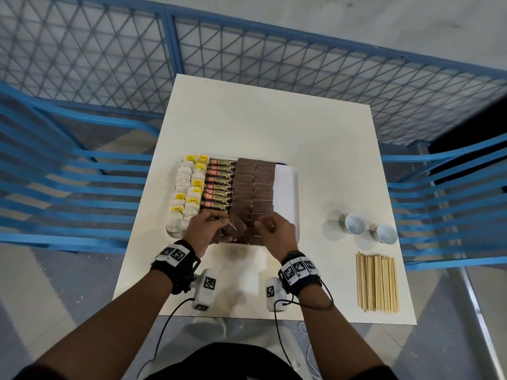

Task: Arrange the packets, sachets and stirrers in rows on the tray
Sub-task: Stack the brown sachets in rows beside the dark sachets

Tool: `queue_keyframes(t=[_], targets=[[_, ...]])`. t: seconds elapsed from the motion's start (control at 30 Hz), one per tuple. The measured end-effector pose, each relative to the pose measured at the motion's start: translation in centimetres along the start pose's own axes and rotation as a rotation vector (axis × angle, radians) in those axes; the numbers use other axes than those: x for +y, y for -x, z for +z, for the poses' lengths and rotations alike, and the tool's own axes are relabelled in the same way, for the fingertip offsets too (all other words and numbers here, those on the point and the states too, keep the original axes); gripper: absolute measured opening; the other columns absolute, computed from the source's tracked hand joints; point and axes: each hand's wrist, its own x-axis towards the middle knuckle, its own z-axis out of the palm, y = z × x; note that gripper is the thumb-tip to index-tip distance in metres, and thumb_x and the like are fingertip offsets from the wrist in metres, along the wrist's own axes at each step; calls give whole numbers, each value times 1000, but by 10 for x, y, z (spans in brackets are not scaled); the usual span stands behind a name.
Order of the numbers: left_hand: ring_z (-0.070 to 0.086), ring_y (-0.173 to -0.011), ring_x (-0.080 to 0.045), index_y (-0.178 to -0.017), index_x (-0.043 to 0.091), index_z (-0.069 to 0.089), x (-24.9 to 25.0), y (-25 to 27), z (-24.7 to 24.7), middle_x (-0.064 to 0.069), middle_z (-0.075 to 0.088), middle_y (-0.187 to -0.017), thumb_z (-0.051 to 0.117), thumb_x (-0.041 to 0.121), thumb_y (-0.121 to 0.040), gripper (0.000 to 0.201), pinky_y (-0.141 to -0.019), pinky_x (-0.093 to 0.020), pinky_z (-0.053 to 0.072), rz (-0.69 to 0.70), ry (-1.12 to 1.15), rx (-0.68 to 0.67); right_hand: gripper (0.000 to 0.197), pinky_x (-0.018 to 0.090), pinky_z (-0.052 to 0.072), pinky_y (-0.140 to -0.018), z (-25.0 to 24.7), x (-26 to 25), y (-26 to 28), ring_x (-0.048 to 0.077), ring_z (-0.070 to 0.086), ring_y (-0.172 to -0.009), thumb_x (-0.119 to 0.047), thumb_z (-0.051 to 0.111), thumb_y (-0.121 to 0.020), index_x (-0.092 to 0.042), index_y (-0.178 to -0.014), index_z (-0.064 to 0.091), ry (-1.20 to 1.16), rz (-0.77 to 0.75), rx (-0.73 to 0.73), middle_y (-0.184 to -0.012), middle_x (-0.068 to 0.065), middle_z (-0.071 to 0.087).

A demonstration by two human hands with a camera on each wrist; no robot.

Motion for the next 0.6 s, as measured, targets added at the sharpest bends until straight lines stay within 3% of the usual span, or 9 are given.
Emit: queue_keyframes(t=[0.13,0.23,0.3,0.37,0.5,0.6], targets=[[69,-86,-34,-92,4,68,-1,1,0,-22,69,-95,68,-5,-90,9,-68,-49,64,11,-19,-7,23,5,45,-67,14,-17,-1,-4,63,-77,-41,75,-85,-24,-101,74,92,-62,-212,-87,-14,70],[70,-86,-36,-92,6,69,-2,1,-4,-21,71,-93,71,-4,-88,10,-76,-60,61,49,-81,-8,18,10,48,-65,18,-22,-4,2,65,-73,-32,77,-84,-21,-99,76,78,-53,-189,-84,-11,72],[71,-80,-34,-95,6,70,-1,3,-7,-23,71,-93,74,0,-88,11,-76,-62,60,78,-134,15,15,6,46,-59,18,-22,-6,0,63,-68,-27,78,-84,-19,-96,77,3,-25,-133,-79,-10,70],[71,-75,-31,-101,6,71,0,5,-10,-23,71,-93,75,4,-88,14,-70,-59,61,102,-164,28,11,5,45,-58,18,-23,-7,-1,62,-68,-22,78,-84,-19,-95,77,-38,-22,-122,-78,-10,69],[72,-70,-29,-100,6,72,5,8,-11,-13,74,-88,77,12,-88,14,-53,-40,62,112,-228,32,11,7,46,-54,17,-29,-8,-2,61,-66,-17,80,-83,-18,-94,78,-81,-24,-167,-78,-8,69],[71,-70,-30,-98,11,73,6,7,-13,-13,74,-83,75,14,-91,8,-52,-40,62,95,-229,30,10,7,47,-57,14,-29,-9,-1,64,-68,-13,80,-82,-17,-92,78,-94,-26,-143,-80,-6,71]])
